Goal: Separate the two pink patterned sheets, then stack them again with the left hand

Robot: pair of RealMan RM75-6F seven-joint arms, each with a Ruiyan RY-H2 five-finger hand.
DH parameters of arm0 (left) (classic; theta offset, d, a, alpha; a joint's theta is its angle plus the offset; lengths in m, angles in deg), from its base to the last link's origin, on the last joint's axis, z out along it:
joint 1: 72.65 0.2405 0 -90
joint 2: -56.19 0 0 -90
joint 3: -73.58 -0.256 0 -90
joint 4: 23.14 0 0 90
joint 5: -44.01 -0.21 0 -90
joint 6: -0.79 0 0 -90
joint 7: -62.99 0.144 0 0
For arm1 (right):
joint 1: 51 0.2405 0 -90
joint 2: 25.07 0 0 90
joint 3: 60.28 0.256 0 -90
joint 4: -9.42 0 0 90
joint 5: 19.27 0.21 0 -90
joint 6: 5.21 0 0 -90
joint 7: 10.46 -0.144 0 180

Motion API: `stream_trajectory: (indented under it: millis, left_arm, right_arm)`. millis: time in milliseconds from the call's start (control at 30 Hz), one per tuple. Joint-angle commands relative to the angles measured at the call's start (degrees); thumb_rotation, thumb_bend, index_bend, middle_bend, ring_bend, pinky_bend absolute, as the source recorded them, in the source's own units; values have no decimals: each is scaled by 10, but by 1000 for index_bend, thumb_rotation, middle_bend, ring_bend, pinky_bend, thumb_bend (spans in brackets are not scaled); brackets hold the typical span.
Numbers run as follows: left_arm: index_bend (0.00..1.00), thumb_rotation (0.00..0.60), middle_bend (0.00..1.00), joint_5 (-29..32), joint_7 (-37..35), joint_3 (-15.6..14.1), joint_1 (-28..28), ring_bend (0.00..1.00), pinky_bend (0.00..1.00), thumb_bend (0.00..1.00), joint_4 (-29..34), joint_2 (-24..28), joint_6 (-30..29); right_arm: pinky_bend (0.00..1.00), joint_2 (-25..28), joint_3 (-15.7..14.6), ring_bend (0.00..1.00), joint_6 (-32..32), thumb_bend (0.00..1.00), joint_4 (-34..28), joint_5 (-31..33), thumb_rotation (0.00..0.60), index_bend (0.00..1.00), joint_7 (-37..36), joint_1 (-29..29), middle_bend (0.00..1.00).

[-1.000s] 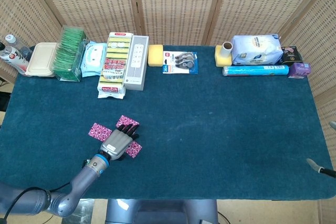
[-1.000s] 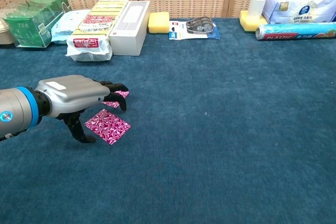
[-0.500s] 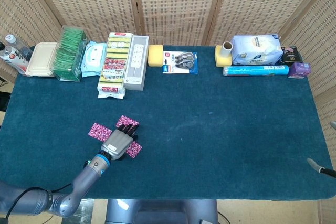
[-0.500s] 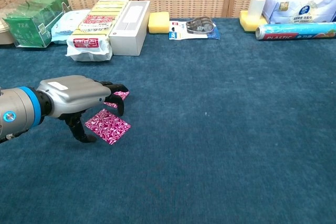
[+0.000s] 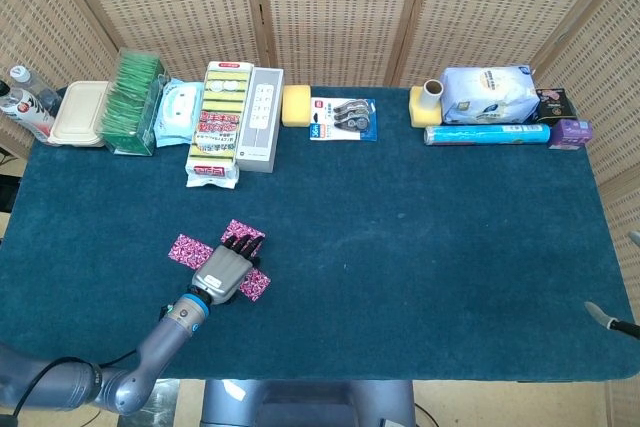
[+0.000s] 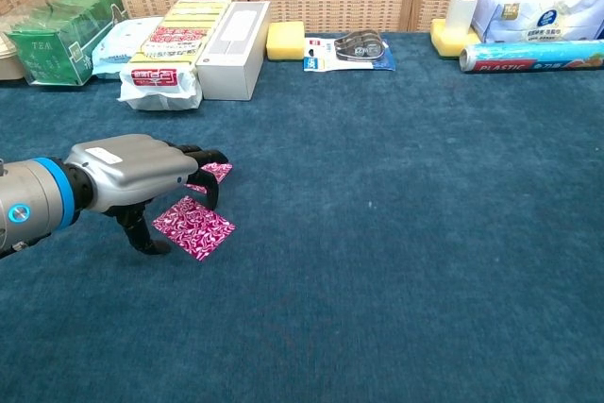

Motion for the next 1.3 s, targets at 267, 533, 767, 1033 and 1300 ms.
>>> stream_trajectory:
  millis: [267, 533, 767, 1033, 1300]
  left_arm:
    - [376, 600, 0, 3, 11, 3, 2, 0, 101, 260, -4, -10, -7]
    - [386, 600, 0, 5, 12, 7, 5, 0, 101, 262, 6, -1, -11]
    - [385, 600, 0, 10, 5, 13, 8, 0, 101, 261, 30, 20, -15]
    - [386, 600, 0, 18, -25, 29, 15, 0, 101, 261, 63, 69, -22]
    - [386, 600, 0, 37, -73, 36, 23, 0, 101, 262, 40, 102, 5]
  right_arm:
    - [25, 0, 1, 0, 3, 0, 2, 2, 600, 115, -2, -1, 0]
    - [25, 2, 1, 0, 1, 0, 1, 1, 600, 114, -3, -1, 0]
    - [24, 0, 0, 0, 1, 0, 2, 0, 600, 114, -2, -1, 0]
    - [25, 0, -1, 0, 0, 0, 0, -3, 600, 114, 1, 0, 0]
    - [24, -1, -2, 0, -1, 0, -1, -4, 600, 114, 5, 1, 0]
